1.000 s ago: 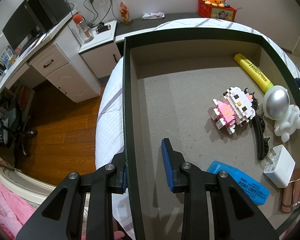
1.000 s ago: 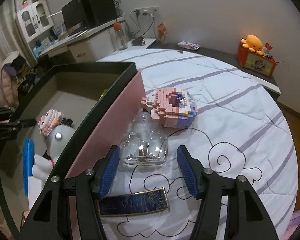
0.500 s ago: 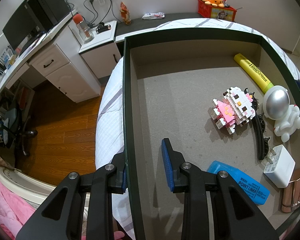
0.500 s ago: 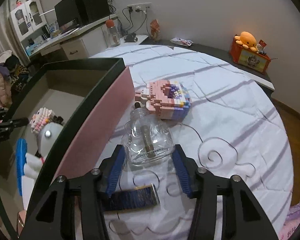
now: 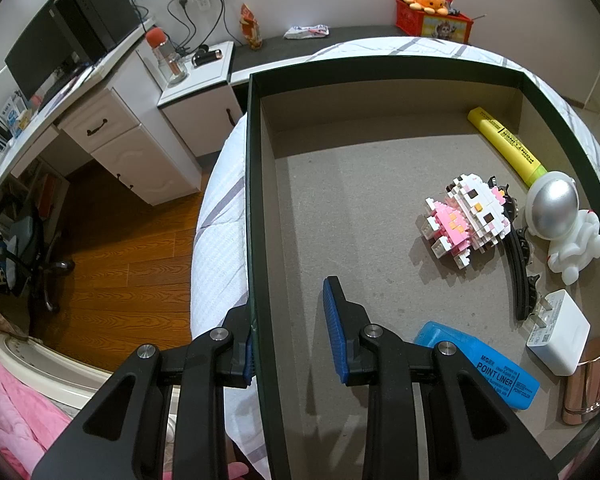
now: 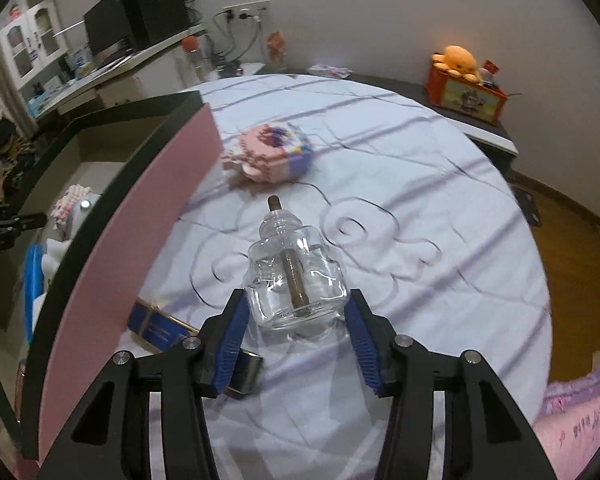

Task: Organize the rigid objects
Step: 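Close right gripper around the clear glass bottle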

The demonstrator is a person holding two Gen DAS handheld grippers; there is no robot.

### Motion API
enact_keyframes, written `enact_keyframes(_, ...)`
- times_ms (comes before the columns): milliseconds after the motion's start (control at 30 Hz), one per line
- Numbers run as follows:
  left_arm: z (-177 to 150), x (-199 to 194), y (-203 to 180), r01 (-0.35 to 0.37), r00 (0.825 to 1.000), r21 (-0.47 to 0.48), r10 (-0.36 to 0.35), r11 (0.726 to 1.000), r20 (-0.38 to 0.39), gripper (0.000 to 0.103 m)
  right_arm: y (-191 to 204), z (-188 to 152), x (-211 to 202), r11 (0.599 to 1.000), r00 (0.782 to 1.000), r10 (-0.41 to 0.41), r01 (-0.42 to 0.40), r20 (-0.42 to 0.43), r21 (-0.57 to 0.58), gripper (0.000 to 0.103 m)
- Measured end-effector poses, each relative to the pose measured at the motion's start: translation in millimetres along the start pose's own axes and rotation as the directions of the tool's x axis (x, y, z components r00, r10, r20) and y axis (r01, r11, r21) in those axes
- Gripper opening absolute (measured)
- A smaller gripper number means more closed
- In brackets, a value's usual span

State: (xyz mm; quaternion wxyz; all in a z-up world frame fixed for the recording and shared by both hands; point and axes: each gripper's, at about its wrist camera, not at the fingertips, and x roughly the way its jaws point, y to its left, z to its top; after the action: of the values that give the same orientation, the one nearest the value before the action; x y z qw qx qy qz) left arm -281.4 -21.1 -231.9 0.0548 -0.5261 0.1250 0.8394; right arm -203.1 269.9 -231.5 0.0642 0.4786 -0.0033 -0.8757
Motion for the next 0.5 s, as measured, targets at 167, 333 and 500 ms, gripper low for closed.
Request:
enact_keyframes(167, 0.0, -0.2, 0.9, 0.002, 1.0, -0.002, -0.002, 1.0, 0.0, 0.027, 0.6, 3.6, 4.0, 1.0, 1.0, 0.006, -0.006, 0.016, -0.005, 0.053)
enact_keyframes(333, 0.4, 0.1, 1.2, 0.003, 1.0, -0.002, -0.003, 1.0, 0.0, 0.027, 4.0, 13.8, 12.9, 0.999, 1.0, 0.002, -0.002, 0.014, -0.032, 0.061)
enact_keyframes(500, 0.2, 0.1, 0.6, 0.001, 1.0, 0.0, -0.001, 1.0, 0.0, 0.027, 3.5, 16.4, 18.3, 0.999, 1.0, 0.004, -0.004, 0.02, -0.033, 0.061)
